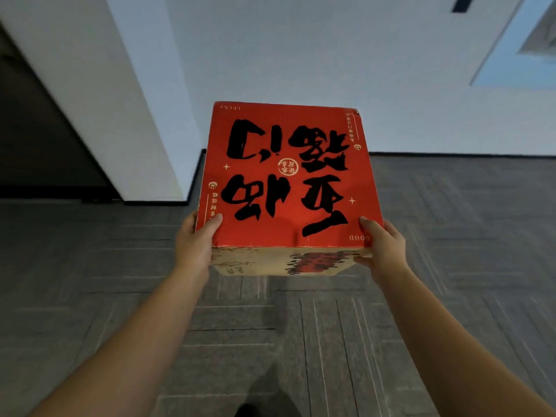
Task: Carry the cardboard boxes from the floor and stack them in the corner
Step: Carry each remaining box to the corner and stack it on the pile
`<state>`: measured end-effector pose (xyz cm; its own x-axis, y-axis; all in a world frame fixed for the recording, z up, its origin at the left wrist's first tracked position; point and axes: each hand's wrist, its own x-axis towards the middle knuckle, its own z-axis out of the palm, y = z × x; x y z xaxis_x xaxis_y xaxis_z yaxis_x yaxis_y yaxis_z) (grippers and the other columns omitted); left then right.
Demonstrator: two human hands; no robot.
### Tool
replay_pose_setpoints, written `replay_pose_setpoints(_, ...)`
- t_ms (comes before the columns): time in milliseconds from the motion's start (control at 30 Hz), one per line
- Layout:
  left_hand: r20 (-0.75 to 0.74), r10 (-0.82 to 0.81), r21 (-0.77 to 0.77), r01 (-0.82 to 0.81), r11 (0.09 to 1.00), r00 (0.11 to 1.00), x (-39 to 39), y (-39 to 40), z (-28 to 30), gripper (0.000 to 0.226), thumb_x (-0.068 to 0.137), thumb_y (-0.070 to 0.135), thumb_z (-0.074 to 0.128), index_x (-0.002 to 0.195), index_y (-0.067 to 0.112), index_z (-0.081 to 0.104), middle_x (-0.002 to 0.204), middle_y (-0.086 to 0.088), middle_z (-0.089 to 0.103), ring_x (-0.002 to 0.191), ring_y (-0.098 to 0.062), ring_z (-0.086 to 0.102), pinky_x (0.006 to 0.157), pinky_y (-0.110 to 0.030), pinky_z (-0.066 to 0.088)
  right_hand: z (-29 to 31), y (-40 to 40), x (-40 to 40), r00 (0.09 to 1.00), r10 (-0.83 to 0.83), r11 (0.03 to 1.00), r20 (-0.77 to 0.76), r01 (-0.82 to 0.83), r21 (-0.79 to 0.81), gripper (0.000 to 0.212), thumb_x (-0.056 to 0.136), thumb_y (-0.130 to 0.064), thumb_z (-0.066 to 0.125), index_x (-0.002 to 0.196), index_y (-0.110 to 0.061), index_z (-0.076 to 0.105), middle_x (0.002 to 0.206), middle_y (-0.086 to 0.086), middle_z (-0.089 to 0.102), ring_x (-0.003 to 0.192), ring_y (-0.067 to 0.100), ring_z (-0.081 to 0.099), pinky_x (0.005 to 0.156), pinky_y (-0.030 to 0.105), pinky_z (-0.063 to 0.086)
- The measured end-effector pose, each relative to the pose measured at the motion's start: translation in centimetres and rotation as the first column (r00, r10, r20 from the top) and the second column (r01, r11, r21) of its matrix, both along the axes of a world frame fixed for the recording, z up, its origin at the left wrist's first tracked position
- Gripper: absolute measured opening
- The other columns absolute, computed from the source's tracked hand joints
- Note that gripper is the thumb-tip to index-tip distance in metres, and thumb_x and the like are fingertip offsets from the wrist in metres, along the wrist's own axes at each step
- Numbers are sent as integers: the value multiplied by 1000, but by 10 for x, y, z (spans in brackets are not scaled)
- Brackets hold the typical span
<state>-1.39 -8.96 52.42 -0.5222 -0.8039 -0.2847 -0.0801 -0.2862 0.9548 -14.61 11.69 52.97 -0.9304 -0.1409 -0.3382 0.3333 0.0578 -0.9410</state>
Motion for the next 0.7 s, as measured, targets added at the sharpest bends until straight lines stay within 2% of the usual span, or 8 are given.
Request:
replay_pose_setpoints(133,-30,218,19,-217,976,976,49,5,11,17,90,20,57,106,23,51,86,7,61,76,-10,60,67,-31,51,16,-27,10,983,182,982,-10,-183,-48,9,90,-17,54,84,-21,57,70,-1,58,62,15,54,62,30,44)
replay_pose_setpoints(200,-28,326,12,-326,945,945,78,10,15,15,91,20,56,105,23,52,85,9,61,74,-9,59,63,-29,50,21,-43,22,961,276,958,-9,-276,-76,7,90,-14,54,87,-19,57,71,0,59,63,16,56,65,31,48)
replay_pose_setpoints(300,-29,457,11,-457,890,889,130,15,20,9,92,19,54,99,25,52,85,7,60,74,-10,59,70,-34,51,23,-71,51,897,441,892,-16,-440,-100,10,91,-14,53,84,-21,57,72,1,60,65,16,58,65,30,49)
replay_pose_setpoints(367,-27,552,9,-552,834,833,168,16,23,14,92,18,54,105,23,50,85,5,60,75,-13,59,76,-38,51,24,-93,76,850,527,846,-16,-526,-88,10,89,-16,55,83,-24,58,74,-1,61,67,16,59,66,31,48)
replay_pose_setpoints(533,-51,754,-27,-756,654,655,266,22,30,19,92,18,52,111,21,48,85,6,58,72,-11,55,58,-29,42,31,-150,155,679,733,674,-32,-733,-92,11,89,-18,56,99,-20,58,78,-1,62,71,16,58,74,36,45)
replay_pose_setpoints(700,-45,881,-33,-883,469,470,365,23,33,9,92,20,51,99,26,51,81,8,56,67,-10,51,62,-28,39,38,-201,250,484,872,480,-74,-875,-67,13,90,-21,55,103,-20,57,78,0,62,69,16,58,66,31,43)
